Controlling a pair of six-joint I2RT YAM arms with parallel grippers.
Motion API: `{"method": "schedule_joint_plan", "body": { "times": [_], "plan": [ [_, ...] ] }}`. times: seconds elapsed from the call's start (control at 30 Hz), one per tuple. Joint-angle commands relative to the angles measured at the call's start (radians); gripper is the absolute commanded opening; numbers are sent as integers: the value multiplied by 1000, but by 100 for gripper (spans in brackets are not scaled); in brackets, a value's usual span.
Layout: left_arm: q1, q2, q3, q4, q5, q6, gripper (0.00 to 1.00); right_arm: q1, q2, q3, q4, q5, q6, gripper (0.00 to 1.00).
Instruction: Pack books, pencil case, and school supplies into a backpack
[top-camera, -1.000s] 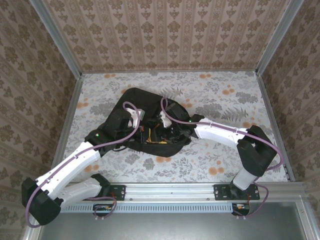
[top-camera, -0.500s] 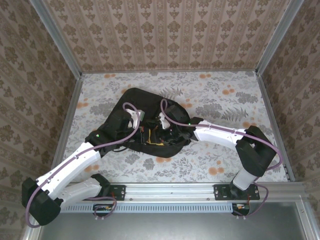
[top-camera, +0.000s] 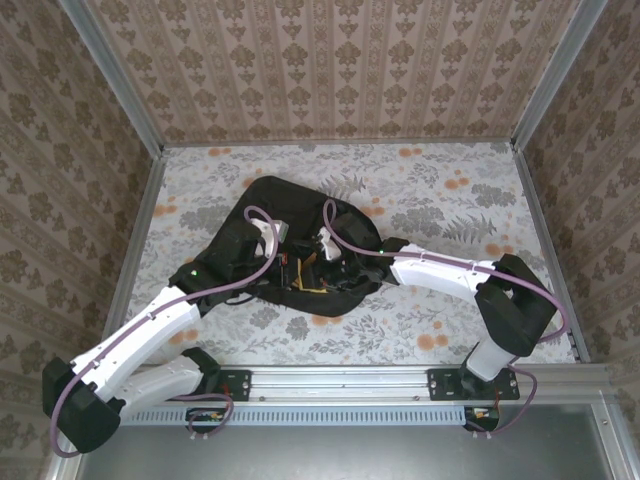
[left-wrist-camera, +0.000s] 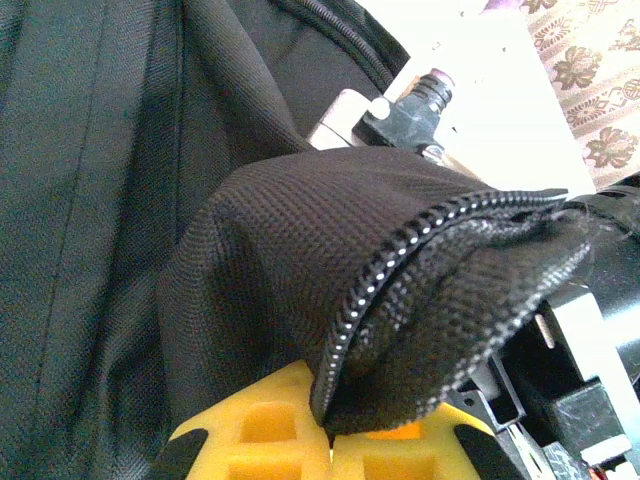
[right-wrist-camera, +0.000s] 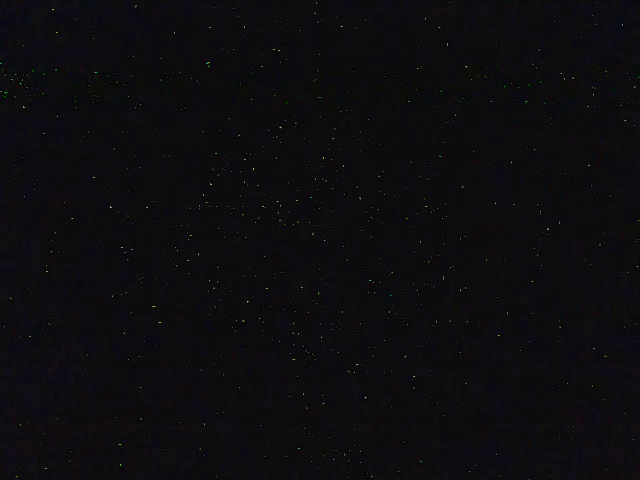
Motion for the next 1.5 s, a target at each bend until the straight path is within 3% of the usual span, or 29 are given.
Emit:
{"method": "schedule_joint_plan", "body": {
  "times": [0.0, 0.37, 0.7, 0.73, 0.83, 0.93, 1.13, 1.23, 1.3, 1.47],
  "plan": [
    [-2, -16, -1, 52, 31, -11, 0, 25, -28, -20, 22, -56, 10, 28],
    [-3, -19, -6, 49, 29, -12, 0, 32, -35, -38, 79, -85, 43, 24],
    [-3, -15, -7, 39, 23, -10, 0, 32, -41, -35, 74, -78, 48, 3],
    [-3, -14, -6, 36, 22, -12, 2, 32, -48, -38, 68, -70, 45, 1],
    [-3, -16, 3, 8, 12, -20, 36, 32, -68, -43, 46, -48, 31, 0],
    [-1, -44, 20, -63, -15, -23, 55, 31, -88, -59, 40, -27, 26, 0],
    [37, -225, 6, -244, -142, -111, 64, 32, -126, -110, 102, 6, 61, 0],
    [71, -340, -37, -336, -250, -242, 76, 32, -135, -133, 137, 14, 87, 0],
    [100, -406, -75, -365, -254, -327, 78, 32, -142, -150, 156, 26, 99, 0],
    [174, -471, -186, -392, -163, -569, 70, 31, -150, -178, 206, 37, 126, 0]
  ]
}}
